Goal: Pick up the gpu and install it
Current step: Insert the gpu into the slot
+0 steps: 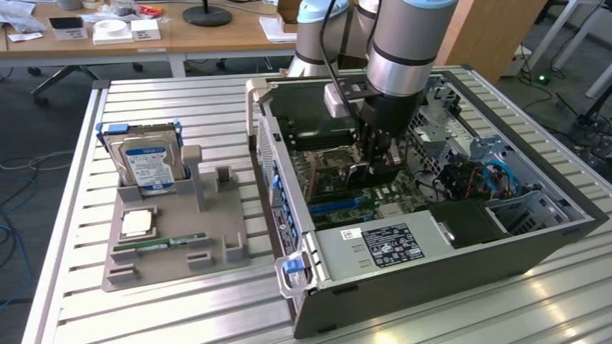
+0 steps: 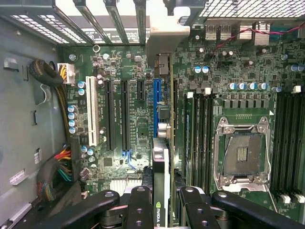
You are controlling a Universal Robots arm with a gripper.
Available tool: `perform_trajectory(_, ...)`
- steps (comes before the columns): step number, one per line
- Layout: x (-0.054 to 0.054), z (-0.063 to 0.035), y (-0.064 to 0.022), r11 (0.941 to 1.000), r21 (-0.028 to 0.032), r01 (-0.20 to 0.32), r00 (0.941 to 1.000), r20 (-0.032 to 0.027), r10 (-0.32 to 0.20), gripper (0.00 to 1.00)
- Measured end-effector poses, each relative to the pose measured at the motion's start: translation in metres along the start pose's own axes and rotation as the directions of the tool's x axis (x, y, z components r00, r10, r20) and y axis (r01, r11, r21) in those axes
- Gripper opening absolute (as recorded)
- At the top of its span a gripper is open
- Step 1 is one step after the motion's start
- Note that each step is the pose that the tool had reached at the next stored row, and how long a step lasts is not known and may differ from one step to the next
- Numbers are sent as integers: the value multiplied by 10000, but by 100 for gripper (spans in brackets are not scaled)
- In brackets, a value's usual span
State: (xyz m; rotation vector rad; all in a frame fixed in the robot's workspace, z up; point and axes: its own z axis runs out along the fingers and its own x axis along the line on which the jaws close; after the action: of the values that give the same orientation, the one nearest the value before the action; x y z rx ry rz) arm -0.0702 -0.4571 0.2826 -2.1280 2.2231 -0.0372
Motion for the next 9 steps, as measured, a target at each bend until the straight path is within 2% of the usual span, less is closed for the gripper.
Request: perform_trajectory(9, 1, 50, 4, 10000, -1, -2, 10000, 0, 2, 27)
